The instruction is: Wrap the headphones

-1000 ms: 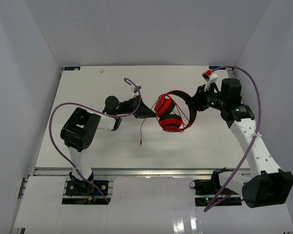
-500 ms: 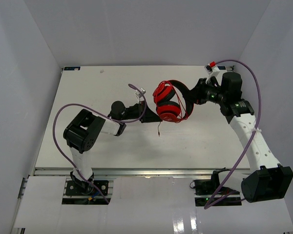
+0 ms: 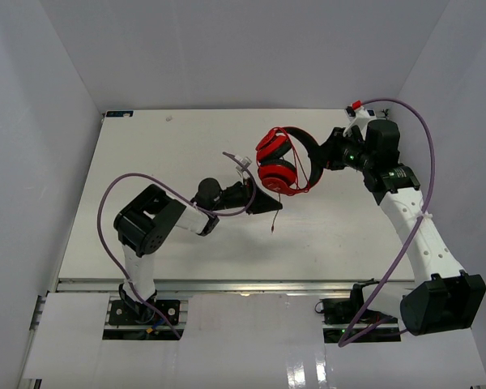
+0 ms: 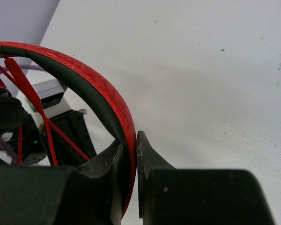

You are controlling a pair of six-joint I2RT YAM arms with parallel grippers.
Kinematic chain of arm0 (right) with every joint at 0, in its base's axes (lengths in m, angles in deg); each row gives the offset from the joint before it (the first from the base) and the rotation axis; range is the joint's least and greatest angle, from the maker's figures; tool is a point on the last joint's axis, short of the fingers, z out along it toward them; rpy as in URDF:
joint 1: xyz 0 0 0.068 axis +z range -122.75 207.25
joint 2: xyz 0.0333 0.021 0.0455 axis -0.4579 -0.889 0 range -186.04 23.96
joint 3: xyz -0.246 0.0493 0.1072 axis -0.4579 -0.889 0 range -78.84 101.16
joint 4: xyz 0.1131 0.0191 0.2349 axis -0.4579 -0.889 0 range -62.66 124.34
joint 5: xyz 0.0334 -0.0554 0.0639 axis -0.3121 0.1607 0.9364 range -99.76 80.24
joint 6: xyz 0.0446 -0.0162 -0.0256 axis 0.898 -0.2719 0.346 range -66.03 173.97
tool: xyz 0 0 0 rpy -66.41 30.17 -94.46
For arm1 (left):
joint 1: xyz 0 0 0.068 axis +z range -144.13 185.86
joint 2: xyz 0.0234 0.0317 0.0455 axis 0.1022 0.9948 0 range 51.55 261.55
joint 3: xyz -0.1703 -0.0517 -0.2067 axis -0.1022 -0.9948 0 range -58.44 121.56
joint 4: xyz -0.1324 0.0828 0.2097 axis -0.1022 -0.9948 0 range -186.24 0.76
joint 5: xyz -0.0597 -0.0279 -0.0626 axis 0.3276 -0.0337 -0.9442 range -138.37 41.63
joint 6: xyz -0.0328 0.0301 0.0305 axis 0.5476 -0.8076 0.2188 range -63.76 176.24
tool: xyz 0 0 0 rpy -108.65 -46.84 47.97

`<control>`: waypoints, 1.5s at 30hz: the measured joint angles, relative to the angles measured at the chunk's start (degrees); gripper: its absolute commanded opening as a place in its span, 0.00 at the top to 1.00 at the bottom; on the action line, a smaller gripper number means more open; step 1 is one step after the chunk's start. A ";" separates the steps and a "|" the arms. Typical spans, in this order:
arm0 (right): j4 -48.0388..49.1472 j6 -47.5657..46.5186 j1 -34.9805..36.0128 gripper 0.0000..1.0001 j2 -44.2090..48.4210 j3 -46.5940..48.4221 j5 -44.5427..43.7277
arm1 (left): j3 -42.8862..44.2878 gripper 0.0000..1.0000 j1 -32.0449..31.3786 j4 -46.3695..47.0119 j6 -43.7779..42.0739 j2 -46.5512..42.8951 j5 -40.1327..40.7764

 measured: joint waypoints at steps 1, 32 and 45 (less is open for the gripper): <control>-0.13 -0.03 0.39 0.92 -0.01 -0.07 -1.40 | -0.46 0.99 -0.58 0.06 -1.26 -0.08 1.16; 15.90 2.15 16.02 0.92 -31.19 -9.16 -46.80 | -15.36 0.98 -7.19 -0.21 -4.98 4.82 34.68; 20.11 2.47 20.53 0.67 -34.96 -5.23 -49.41 | -10.95 0.75 -7.17 -2.15 -5.82 4.82 38.02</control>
